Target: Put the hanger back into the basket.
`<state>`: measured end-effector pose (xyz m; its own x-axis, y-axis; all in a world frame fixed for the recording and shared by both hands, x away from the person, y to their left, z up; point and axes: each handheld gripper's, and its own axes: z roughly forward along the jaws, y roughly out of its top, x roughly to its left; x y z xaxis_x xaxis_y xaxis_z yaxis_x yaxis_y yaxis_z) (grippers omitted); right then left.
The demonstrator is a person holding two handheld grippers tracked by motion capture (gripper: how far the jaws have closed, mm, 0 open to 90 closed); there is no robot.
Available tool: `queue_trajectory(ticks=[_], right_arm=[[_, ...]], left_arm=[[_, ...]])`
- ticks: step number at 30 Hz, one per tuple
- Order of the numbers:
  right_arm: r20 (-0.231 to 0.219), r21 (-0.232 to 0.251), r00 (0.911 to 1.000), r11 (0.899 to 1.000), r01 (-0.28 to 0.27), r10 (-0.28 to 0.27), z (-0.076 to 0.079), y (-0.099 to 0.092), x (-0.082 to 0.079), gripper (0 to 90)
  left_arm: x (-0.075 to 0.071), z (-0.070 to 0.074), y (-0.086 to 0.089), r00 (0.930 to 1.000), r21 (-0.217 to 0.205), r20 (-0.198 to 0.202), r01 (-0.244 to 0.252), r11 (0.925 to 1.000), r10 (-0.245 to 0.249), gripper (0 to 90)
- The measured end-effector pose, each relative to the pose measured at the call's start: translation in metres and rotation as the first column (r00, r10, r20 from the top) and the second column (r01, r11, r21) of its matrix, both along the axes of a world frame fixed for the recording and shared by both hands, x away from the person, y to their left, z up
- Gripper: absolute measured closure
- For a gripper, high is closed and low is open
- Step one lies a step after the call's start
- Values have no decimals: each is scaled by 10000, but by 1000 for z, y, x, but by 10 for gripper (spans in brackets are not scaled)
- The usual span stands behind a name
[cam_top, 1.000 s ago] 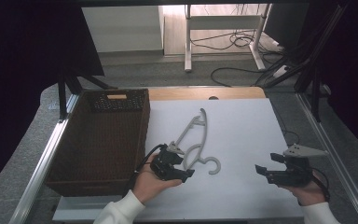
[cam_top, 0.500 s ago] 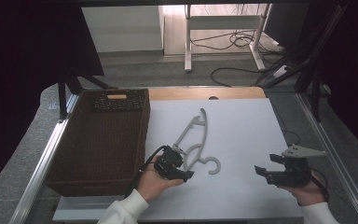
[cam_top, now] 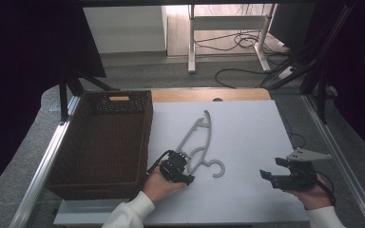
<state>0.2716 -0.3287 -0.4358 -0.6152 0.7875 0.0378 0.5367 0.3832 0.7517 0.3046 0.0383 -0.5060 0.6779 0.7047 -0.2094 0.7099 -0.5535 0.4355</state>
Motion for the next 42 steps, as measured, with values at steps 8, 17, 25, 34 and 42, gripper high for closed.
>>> queue_trajectory(ticks=[8,17,25,34,42], right_arm=[[9,-137,10000,9999,-26,26,-1,1,0,236],[-81,-258,10000,9997,6,-8,-4,0,2,236],[-90,-283,10000,9996,1,-4,-5,0,2,236],[-121,-341,9999,9994,90,-94,-5,-2,3,237],[0,-315,9999,9994,168,-168,-4,-4,3,237]], left_arm=[[-1,-5,-2,9998,285,99,144,9995,-146,559],[-7,-5,-8,9961,1054,819,236,9941,-323,705],[-4,-5,-5,9983,655,473,320,9973,-352,802],[-1,0,0,9992,12,344,191,9998,-191,818],[-2,16,8,9982,-672,593,18,9977,22,820]])
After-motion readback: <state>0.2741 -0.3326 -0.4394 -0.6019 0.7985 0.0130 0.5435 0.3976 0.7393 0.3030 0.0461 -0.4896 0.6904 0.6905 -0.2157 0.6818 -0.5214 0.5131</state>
